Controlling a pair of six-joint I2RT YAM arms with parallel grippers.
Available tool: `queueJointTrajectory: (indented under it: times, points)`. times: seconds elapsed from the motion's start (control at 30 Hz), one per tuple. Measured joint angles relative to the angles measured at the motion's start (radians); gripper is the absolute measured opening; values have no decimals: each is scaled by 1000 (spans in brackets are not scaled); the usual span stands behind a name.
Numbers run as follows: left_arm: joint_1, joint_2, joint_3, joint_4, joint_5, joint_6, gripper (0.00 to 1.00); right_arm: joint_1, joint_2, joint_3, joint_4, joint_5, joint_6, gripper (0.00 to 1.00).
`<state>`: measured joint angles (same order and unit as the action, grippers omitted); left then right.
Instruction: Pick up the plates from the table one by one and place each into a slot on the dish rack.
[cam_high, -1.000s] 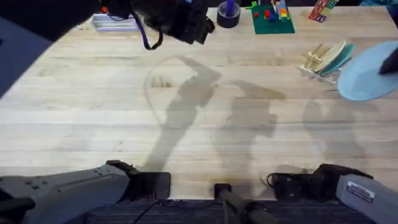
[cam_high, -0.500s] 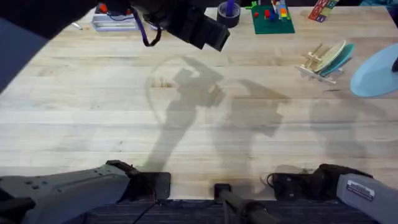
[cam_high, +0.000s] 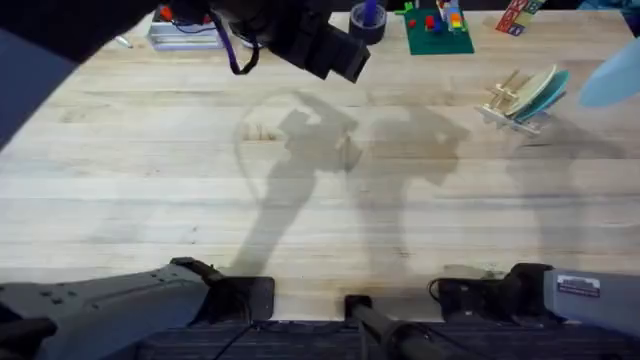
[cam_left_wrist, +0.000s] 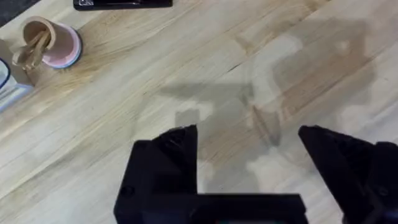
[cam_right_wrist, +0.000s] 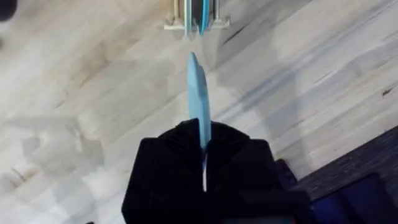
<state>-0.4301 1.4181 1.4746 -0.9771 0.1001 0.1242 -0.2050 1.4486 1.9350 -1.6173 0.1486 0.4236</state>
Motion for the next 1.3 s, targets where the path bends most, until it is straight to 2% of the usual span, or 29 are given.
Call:
queueJointTrajectory:
  times: [0.2, 0.43, 0.83, 1.3]
  points:
    - [0, 0, 0, 0, 0, 0, 995, 0, 109, 91, 0, 36, 16, 31]
    - [0, 0, 0, 0, 0, 0, 995, 0, 181, 116, 0, 72, 18, 31]
    - [0, 0, 0, 0, 0, 0, 994, -37, 197, 118, 0, 95, 14, 31]
    - [0, 0, 0, 0, 0, 0, 995, -38, 197, 120, 0, 135, 0, 31]
